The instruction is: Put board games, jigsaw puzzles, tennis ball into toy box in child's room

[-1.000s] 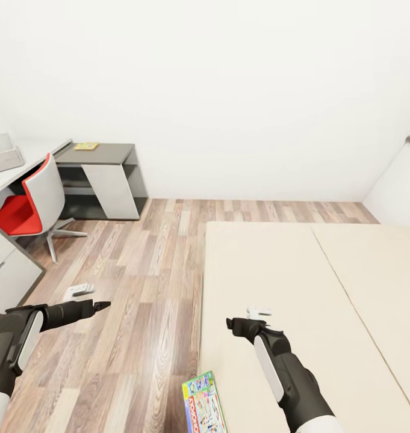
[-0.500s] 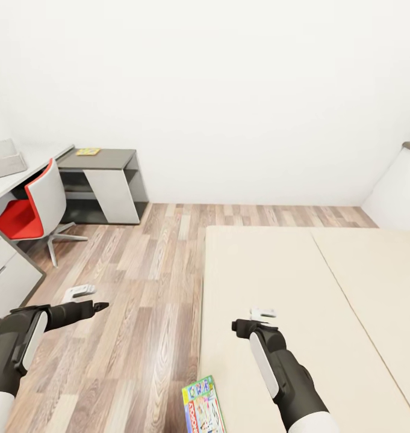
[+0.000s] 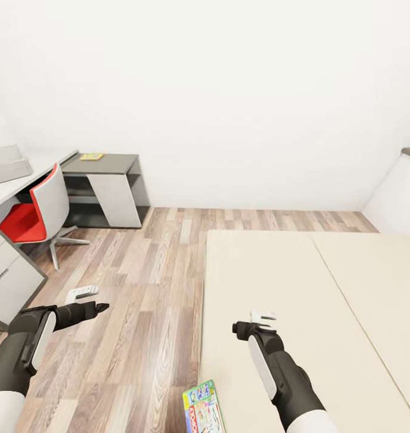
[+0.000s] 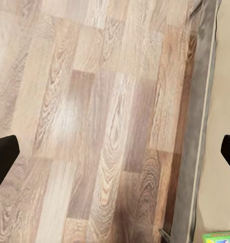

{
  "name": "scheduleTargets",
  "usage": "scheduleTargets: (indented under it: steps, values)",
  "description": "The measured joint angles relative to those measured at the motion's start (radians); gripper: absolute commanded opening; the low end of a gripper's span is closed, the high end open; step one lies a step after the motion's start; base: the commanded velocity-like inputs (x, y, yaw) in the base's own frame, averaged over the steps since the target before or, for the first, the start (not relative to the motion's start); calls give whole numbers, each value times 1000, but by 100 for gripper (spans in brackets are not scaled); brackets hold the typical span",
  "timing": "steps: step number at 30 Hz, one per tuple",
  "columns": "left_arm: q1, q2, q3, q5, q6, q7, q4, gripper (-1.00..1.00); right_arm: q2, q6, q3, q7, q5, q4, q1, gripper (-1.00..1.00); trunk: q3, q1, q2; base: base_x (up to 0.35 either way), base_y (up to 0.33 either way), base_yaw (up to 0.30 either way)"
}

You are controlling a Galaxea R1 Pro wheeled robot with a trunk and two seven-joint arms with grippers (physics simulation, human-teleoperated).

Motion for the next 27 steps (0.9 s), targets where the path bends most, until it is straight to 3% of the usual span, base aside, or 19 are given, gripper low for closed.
scheduleTargets:
  steps: [8, 27]
  values:
    - [0, -8, -1, 1, -28, 30, 0, 100, 0, -41, 0, 0, 6, 31, -5, 100, 13, 0, 0, 0, 0, 60]
    - [0, -9, -1, 1, -32, 35, 0, 100, 0, -100, 0, 1, 0, 41, -6, 100, 45, 0, 0, 0, 0, 9]
